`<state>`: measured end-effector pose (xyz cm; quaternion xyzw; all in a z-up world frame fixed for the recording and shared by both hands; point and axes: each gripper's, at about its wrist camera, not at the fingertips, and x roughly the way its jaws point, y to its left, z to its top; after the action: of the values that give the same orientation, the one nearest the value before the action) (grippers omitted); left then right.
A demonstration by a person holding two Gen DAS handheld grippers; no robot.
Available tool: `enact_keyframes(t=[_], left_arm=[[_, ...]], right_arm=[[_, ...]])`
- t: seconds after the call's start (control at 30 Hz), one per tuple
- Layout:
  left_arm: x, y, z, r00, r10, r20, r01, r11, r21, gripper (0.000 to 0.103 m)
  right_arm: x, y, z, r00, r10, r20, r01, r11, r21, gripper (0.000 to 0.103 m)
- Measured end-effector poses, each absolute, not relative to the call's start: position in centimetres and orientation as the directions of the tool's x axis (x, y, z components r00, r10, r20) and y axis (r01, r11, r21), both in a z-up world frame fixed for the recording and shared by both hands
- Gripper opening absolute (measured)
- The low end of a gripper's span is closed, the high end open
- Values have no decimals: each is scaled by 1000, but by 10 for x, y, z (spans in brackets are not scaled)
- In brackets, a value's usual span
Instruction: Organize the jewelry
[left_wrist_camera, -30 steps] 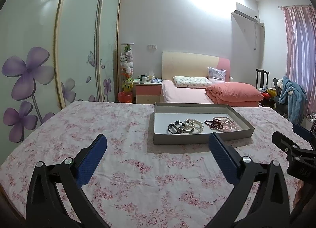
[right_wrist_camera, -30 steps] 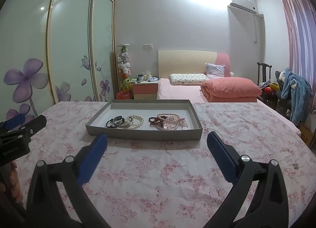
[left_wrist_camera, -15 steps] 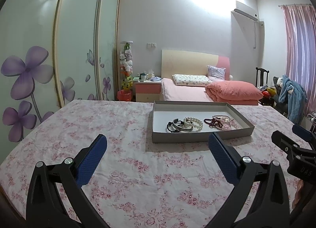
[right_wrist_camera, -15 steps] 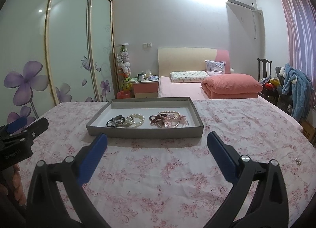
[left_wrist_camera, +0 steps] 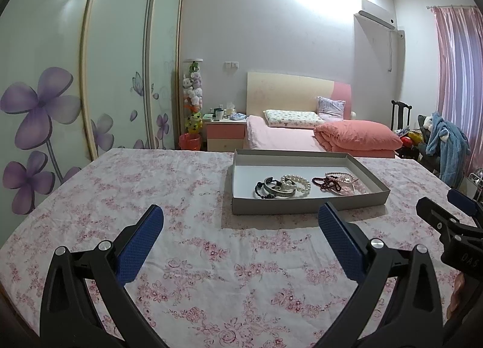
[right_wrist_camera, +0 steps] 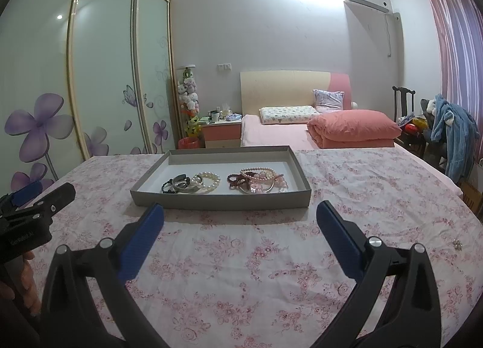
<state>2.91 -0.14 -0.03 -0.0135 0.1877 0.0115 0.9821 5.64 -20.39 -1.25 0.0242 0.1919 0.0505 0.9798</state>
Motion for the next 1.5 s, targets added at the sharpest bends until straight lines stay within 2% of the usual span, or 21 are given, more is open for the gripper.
enact_keyframes(t=[1.5], left_arm=[[32,-10,-2,924,8,-383,-18,1000,-24,101]], right_arm=[[57,-205,-10,920,108,-376,-89,994,68,99]])
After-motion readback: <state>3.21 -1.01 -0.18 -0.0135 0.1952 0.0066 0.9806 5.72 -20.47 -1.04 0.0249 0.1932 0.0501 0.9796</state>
